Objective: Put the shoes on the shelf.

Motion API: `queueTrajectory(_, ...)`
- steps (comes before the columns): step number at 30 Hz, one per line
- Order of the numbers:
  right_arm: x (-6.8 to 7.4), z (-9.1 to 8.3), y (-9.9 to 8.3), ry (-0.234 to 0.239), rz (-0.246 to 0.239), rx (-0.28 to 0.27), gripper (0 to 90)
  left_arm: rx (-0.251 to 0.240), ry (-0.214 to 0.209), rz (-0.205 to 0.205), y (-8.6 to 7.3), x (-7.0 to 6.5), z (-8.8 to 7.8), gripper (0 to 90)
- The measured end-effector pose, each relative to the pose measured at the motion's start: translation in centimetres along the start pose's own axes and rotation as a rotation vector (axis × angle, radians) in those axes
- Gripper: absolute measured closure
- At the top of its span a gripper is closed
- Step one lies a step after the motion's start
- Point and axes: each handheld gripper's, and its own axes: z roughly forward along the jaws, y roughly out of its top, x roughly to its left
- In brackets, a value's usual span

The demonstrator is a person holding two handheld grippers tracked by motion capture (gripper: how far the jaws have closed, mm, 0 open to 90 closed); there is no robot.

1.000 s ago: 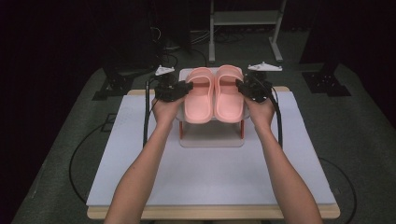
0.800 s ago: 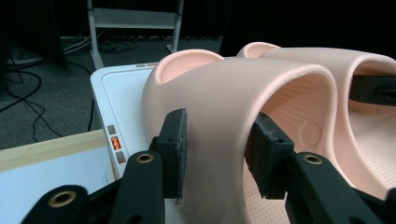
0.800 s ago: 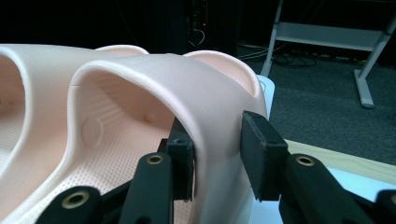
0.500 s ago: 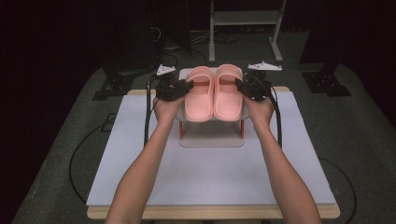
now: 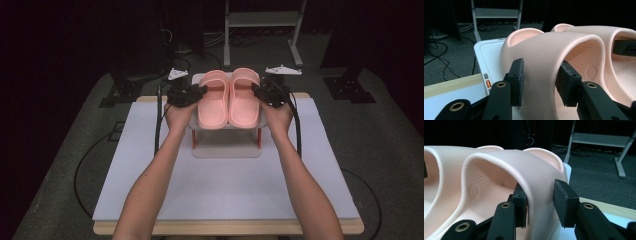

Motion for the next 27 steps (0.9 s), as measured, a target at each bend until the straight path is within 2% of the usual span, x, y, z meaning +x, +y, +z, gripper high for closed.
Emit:
queueTrajectory(13,-0.21,0.3,0.07,0.003,0.003,-0.008,62.9,-0.005,0.001,0.001,0.0,0.16,0.23,59.6)
queueTrajectory(23,-0.58,-0.06,-0.04,0.045,0.05,-0.007,58.1,-0.012,-0.015,0.006,0.1,-0.09,-0.26,55.6)
queueTrajectory(27,-0.64,-0.39,-0.07,0.049,0.05,-0.016,55.7,-0.014,-0.015,0.006,0.17,-0.07,-0.57,53.6)
